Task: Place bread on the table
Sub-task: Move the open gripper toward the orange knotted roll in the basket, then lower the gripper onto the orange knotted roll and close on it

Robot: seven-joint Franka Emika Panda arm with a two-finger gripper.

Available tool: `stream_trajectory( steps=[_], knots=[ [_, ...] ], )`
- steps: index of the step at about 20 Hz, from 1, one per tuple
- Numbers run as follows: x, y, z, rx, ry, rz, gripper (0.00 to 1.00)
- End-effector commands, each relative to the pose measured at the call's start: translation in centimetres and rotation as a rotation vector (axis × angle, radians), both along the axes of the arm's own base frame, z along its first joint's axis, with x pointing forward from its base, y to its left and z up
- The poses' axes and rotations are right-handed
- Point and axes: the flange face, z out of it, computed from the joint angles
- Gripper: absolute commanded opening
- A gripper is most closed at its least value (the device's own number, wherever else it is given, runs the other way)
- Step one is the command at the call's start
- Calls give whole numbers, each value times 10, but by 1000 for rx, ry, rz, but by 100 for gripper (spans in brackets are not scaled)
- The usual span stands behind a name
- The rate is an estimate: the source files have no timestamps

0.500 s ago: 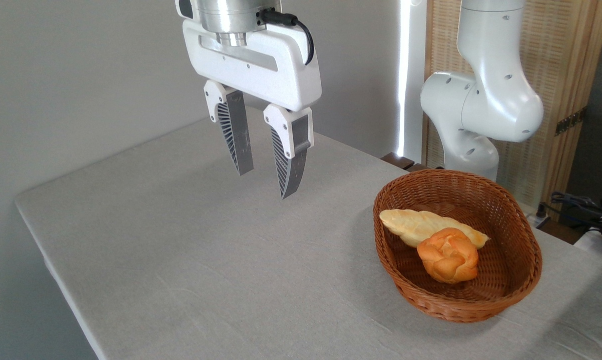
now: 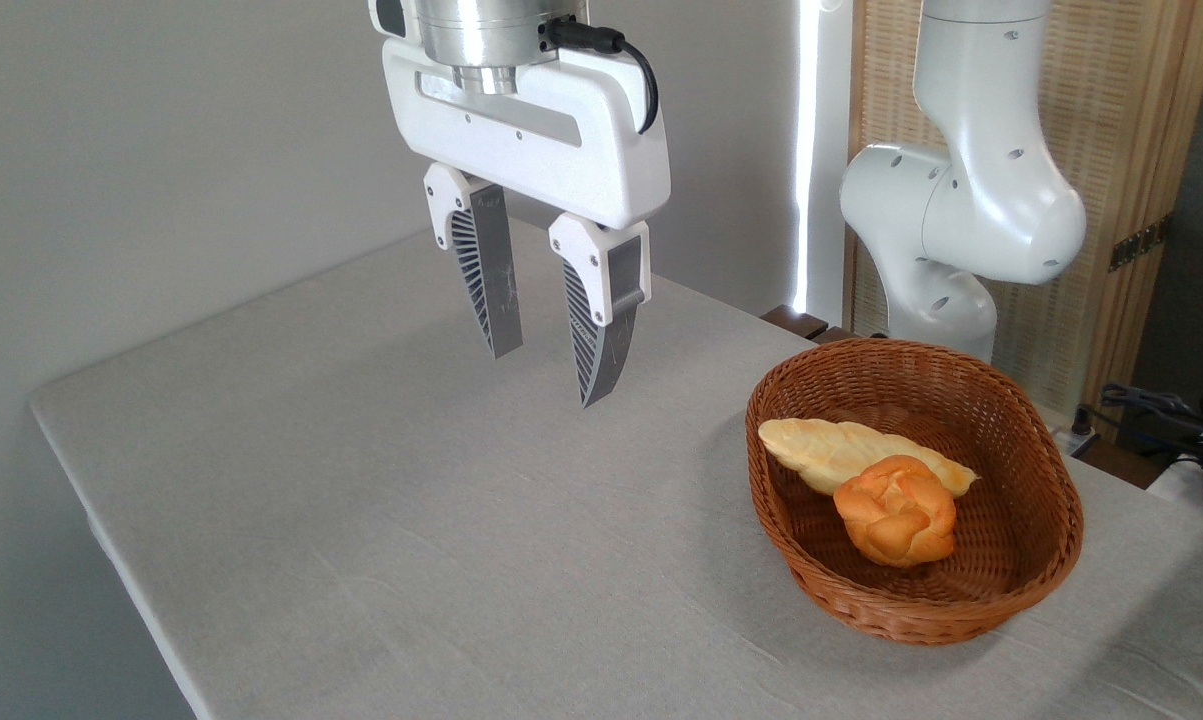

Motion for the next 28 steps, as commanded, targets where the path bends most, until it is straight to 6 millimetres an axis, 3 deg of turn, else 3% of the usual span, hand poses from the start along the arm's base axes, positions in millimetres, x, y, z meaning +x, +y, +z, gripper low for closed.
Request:
stream_trajectory(
  steps=[1,5,8,10,12,17,20,24,25,27,28],
  knots=[
    [-12,0,7,-23,7,-9,100],
    [-62,7,-22,-33,61,-83,100],
    [-113,51,-47,-80,90,-129,100],
    [-154,86,-78,-112,116,-133,100],
    [-177,109,-108,-116,157,-169,100],
    [-174,116,-179,-102,213,-170,100],
    [-169,118,-192,-74,209,-177,100],
    [-169,124,-195,-23,238,-208,100],
    [-168,123,-197,-22,238,-212,92],
    [-166,121,-198,-19,236,-221,50],
    [-165,120,-197,-18,234,-223,37]
  ],
)
